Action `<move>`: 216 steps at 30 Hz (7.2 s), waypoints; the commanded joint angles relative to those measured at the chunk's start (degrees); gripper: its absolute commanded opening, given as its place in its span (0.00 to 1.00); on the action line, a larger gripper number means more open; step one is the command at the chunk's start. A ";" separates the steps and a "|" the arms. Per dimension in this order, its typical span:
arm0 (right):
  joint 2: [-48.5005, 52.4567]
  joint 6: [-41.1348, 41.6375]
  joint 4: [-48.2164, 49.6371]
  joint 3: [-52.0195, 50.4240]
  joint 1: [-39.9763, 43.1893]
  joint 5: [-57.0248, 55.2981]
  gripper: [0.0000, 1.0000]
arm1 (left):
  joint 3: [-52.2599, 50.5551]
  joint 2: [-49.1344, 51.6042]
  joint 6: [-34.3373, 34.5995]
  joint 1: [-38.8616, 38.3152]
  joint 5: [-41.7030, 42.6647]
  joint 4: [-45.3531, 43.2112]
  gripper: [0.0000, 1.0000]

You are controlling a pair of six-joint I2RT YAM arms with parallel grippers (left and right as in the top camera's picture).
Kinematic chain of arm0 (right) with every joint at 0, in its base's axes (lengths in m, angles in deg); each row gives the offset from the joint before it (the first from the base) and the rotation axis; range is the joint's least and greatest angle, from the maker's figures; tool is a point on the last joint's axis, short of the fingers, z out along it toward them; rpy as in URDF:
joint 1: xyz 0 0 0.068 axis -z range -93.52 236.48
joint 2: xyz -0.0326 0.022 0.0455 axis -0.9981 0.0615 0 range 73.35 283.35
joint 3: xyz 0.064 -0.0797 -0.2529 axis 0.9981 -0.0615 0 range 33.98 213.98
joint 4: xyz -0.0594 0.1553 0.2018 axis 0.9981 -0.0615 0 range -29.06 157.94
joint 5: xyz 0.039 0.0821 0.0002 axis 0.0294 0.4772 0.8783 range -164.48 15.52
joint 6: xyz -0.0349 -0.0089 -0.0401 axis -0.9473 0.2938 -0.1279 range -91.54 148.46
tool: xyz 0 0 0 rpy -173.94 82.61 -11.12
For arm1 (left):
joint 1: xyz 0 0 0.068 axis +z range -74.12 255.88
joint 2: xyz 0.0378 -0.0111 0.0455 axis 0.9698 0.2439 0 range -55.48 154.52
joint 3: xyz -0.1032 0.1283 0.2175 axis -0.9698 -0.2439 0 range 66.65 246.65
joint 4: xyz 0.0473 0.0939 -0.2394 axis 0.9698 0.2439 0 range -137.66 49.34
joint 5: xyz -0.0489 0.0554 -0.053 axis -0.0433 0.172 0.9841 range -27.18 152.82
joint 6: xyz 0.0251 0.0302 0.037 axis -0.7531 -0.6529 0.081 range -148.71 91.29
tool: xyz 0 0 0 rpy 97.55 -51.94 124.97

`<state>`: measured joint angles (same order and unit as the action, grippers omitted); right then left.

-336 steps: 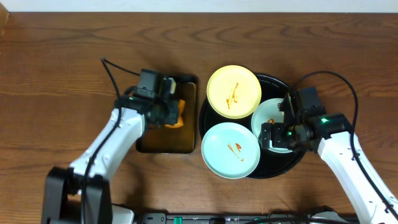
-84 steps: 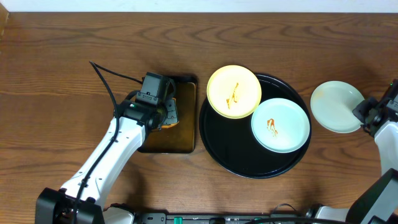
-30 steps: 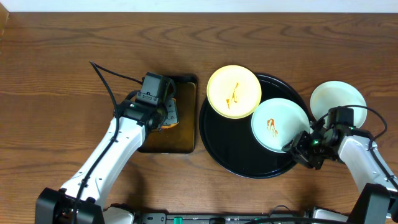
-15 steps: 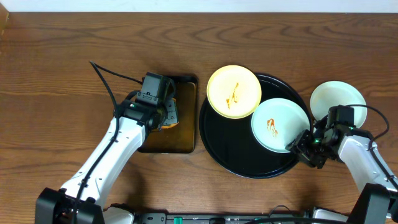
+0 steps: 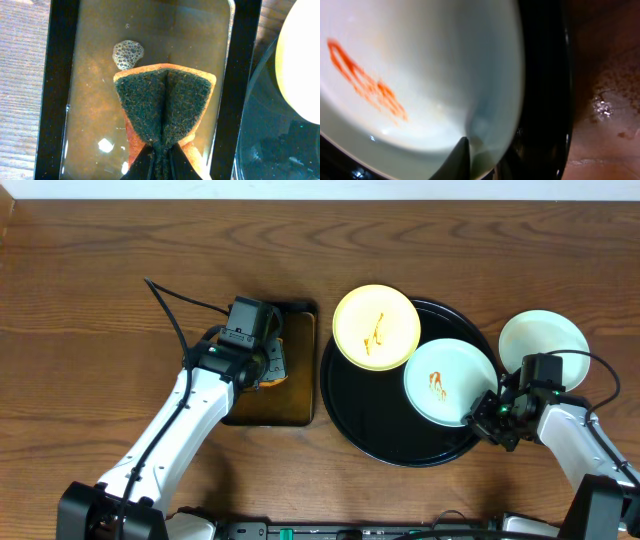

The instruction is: Clean dirty plates on tray and stack at the side

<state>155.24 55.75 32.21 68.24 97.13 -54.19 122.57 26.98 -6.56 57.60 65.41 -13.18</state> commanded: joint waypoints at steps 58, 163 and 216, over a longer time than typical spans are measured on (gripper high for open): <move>0.13 0.55 -1.84 -1.31 -8.50 -0.74 0.01 | -0.42 25.49 14.27 -32.61 7.56 -31.30 0.08; 6.71 -28.15 20.65 4.42 -8.44 16.35 0.01 | -0.42 -0.81 4.24 -7.23 -4.76 -0.66 0.08; -9.53 -20.96 -4.92 17.18 -13.42 -23.08 0.01 | -0.42 -0.81 4.24 -7.23 -4.76 -0.66 0.08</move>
<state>145.95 35.18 26.03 84.54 84.28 -74.10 122.37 26.70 -1.75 50.17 61.30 -13.97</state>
